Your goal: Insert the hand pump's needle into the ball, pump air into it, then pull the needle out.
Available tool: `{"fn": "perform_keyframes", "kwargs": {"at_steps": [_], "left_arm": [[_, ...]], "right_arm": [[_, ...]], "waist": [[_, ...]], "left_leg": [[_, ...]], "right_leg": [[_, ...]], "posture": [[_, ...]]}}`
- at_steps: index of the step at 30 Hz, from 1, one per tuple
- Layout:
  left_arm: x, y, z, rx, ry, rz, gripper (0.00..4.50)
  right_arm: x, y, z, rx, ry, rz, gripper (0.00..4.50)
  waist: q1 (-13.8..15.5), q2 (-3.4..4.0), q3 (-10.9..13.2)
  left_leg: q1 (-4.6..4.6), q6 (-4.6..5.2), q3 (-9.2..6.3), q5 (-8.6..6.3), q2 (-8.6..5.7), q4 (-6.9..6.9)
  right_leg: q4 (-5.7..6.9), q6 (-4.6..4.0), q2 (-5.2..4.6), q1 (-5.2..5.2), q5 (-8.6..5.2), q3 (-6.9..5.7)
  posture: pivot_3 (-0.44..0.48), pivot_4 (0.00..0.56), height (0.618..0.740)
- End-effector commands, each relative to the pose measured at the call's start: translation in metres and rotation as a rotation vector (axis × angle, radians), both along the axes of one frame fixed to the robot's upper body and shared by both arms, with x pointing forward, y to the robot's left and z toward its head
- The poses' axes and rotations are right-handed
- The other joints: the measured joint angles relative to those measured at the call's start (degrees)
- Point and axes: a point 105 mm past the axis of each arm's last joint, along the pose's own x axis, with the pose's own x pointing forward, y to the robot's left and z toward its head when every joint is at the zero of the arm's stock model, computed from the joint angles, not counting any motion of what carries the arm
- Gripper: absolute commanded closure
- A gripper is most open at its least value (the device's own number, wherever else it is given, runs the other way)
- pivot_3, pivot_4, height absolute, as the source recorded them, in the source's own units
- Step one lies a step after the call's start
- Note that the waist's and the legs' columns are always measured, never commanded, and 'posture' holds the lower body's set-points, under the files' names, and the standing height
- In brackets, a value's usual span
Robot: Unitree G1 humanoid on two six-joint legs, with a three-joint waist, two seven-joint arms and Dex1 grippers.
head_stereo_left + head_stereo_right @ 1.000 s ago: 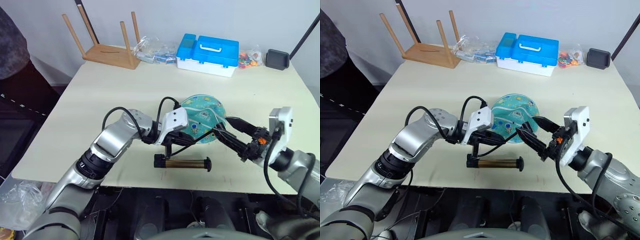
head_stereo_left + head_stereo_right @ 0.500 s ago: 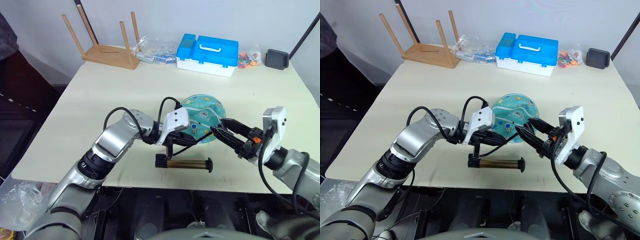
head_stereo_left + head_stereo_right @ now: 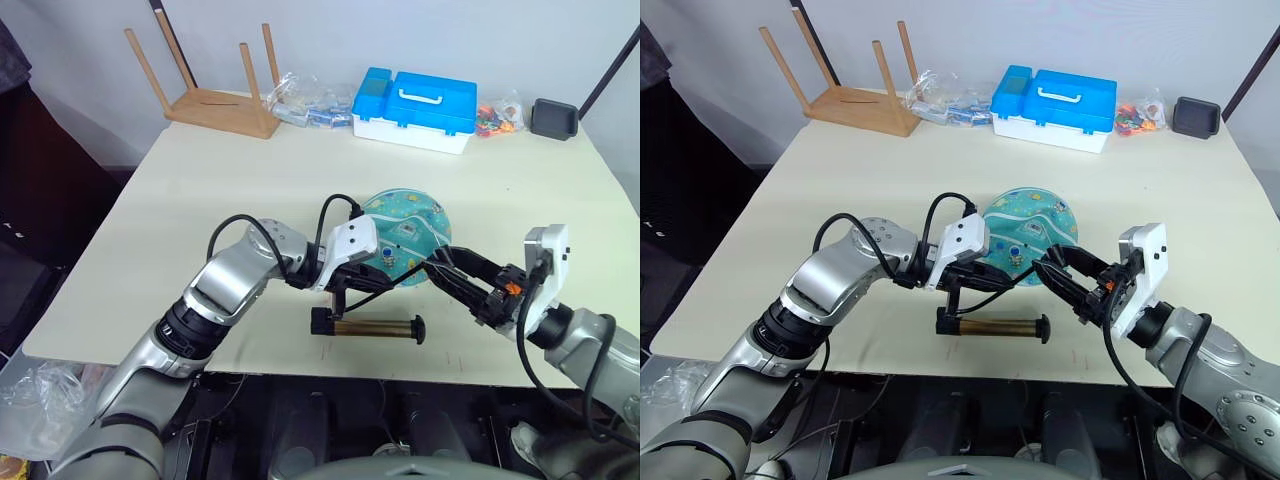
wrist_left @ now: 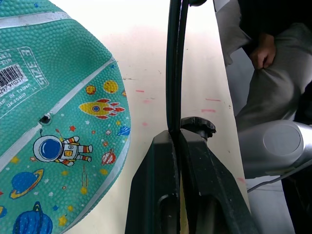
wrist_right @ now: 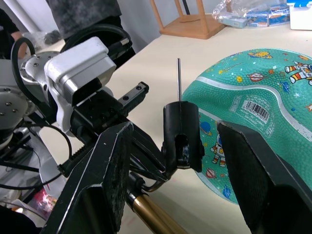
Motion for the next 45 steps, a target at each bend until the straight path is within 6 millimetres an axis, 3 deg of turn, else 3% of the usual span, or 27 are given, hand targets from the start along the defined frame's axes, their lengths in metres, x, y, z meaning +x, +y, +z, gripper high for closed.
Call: {"fn": "perform_keyframes", "kwargs": {"at_steps": [1,4,7,9,11,20,23,28,32,34,41,45], "left_arm": [[-0.003,-0.003,0.011,-0.023,-0.043,-0.033,4.50],[-0.004,-0.004,0.011,-0.025,-0.045,-0.034,4.50],[-0.004,-0.004,0.012,-0.026,-0.047,-0.034,4.50],[-0.005,-0.004,0.012,-0.026,-0.048,-0.036,4.50],[-0.005,-0.004,0.012,-0.027,-0.048,-0.035,4.50],[0.005,-0.006,0.009,-0.063,-0.082,0.030,4.50],[0.006,-0.006,0.015,-0.183,0.088,0.035,4.50],[0.005,0.004,0.022,-0.251,0.065,0.070,2.77],[0.001,0.021,0.026,-0.286,0.043,0.111,0.77],[-0.004,0.030,0.032,-0.323,0.041,0.121,0.09],[-0.014,0.055,0.038,-0.357,-0.015,0.185,0.00],[-0.014,0.079,0.041,-0.409,-0.068,0.234,0.00]], "right_arm": [[0.000,-0.001,0.009,0.035,-0.032,-0.005,1.63],[0.000,0.000,0.009,0.042,-0.030,-0.005,1.63],[0.001,0.001,0.010,0.051,-0.028,-0.004,2.48],[0.001,0.001,0.010,0.057,-0.026,-0.006,3.46],[0.000,0.002,0.009,0.063,-0.024,-0.006,4.14],[-0.002,0.003,0.008,0.068,-0.016,-0.003,4.16],[-0.002,0.001,0.009,0.062,-0.018,-0.010,4.16],[-0.003,-0.008,0.005,0.020,-0.013,-0.037,4.16],[0.000,-0.022,0.001,-0.074,0.003,-0.073,4.16],[0.001,-0.033,-0.004,-0.169,0.023,-0.098,4.16],[-0.001,-0.056,0.002,-0.443,0.041,-0.071,4.16],[0.000,-0.065,0.019,-0.831,0.033,-0.014,4.16]], "waist": [[-0.01,0.00,0.00],[-0.02,0.00,0.00],[-0.01,0.00,0.00],[0.00,0.00,0.00],[-0.01,0.00,0.00],[-0.01,0.00,0.00],[-0.02,0.00,0.00],[-0.09,0.01,-0.01],[-0.19,0.00,-0.01],[-0.12,0.03,-0.01],[0.15,0.00,-0.02],[-0.29,0.18,0.08]], "left_leg": [[0.00,0.00,-0.01,0.00,0.00,0.00],[0.02,0.00,0.02,0.00,0.00,0.00],[0.03,0.00,0.10,0.00,-0.01,0.00],[0.05,0.00,0.15,0.00,-0.02,0.00],[0.07,0.00,0.18,0.00,-0.02,0.00],[0.16,0.01,0.34,-0.01,-0.01,0.00],[0.24,0.04,0.50,-0.02,-0.04,0.00],[0.23,0.06,0.43,-0.03,-0.03,0.00],[0.20,0.06,0.35,-0.03,0.01,-0.02],[0.19,0.06,0.29,-0.03,0.01,-0.01],[0.13,0.05,0.26,-0.03,0.01,0.07],[0.08,0.13,0.42,-0.08,0.00,0.17]], "right_leg": [[0.00,0.00,0.00,0.00,0.00,0.01],[0.01,0.00,0.00,0.00,0.00,0.06],[0.01,0.01,-0.02,-0.01,0.00,0.14],[0.01,0.01,-0.02,-0.01,0.01,0.19],[0.01,0.01,-0.02,-0.01,0.01,0.22],[0.03,0.01,-0.01,-0.01,0.01,0.39],[0.03,0.02,-0.04,0.00,0.01,0.57],[0.04,0.02,-0.04,0.01,0.01,0.50],[0.04,0.01,-0.03,0.01,0.01,0.42],[0.04,0.01,-0.02,0.02,0.01,0.34],[0.01,0.01,-0.11,0.06,0.00,0.35],[-0.04,0.04,-0.20,0.01,0.01,0.45]], "posture": [[0.000,0.150,0.740],[0.000,0.150,0.740],[0.000,0.150,0.740],[0.000,0.150,0.740],[0.000,0.150,0.740],[0.000,0.150,0.740],[0.000,0.150,0.740],[0.000,0.150,0.740],[0.000,0.150,0.740],[0.000,0.150,0.740],[0.000,0.150,0.740],[0.000,0.150,0.740]]}}
